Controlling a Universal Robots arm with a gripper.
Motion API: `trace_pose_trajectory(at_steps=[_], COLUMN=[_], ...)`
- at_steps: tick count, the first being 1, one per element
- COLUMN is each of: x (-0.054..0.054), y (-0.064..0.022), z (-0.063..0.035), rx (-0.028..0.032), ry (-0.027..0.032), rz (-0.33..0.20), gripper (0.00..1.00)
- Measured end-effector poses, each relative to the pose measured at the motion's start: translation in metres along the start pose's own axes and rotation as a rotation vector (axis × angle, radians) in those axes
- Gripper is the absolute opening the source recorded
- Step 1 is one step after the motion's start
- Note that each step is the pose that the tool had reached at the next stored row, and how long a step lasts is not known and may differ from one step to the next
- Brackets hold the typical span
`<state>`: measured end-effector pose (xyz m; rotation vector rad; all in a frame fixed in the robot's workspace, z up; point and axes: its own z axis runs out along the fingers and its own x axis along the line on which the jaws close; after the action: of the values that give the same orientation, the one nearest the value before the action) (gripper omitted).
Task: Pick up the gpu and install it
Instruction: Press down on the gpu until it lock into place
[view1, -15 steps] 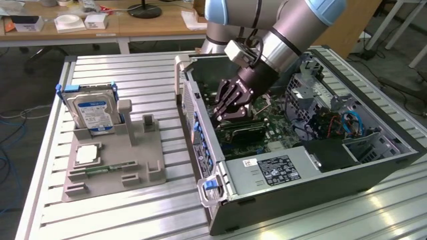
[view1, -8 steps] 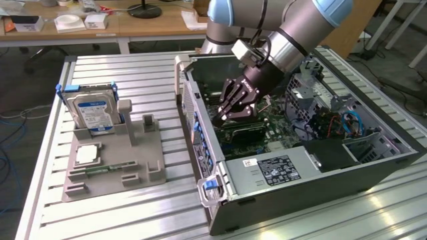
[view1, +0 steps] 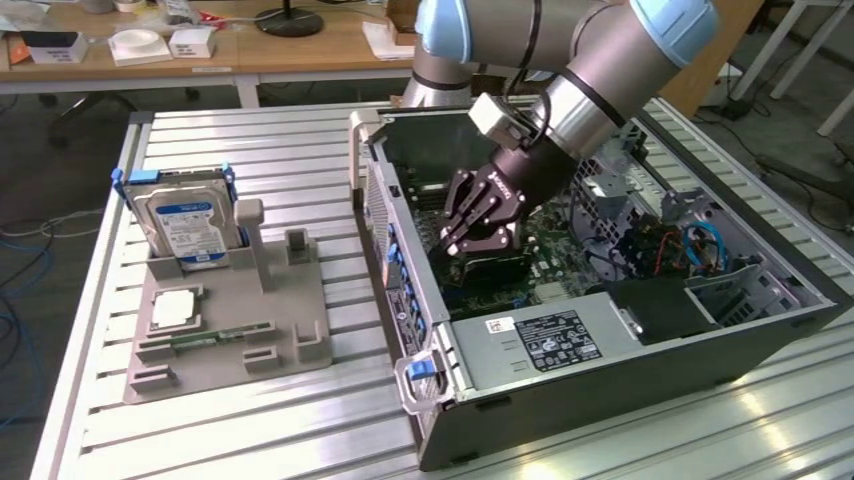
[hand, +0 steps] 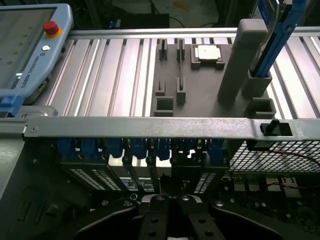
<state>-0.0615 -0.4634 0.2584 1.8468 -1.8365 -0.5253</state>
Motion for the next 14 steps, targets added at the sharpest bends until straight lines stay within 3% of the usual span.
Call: trace_pose_trajectory(at_steps=[9, 14], x=[0.0036, 0.0023], y=[0.0065, 0.0066], z=[0.0062, 0.0064], rx=[0.0, -0.0003], ry=[0.0043, 0.0166], rz=[0.0, 0.009], gripper=[0.1, 0.1])
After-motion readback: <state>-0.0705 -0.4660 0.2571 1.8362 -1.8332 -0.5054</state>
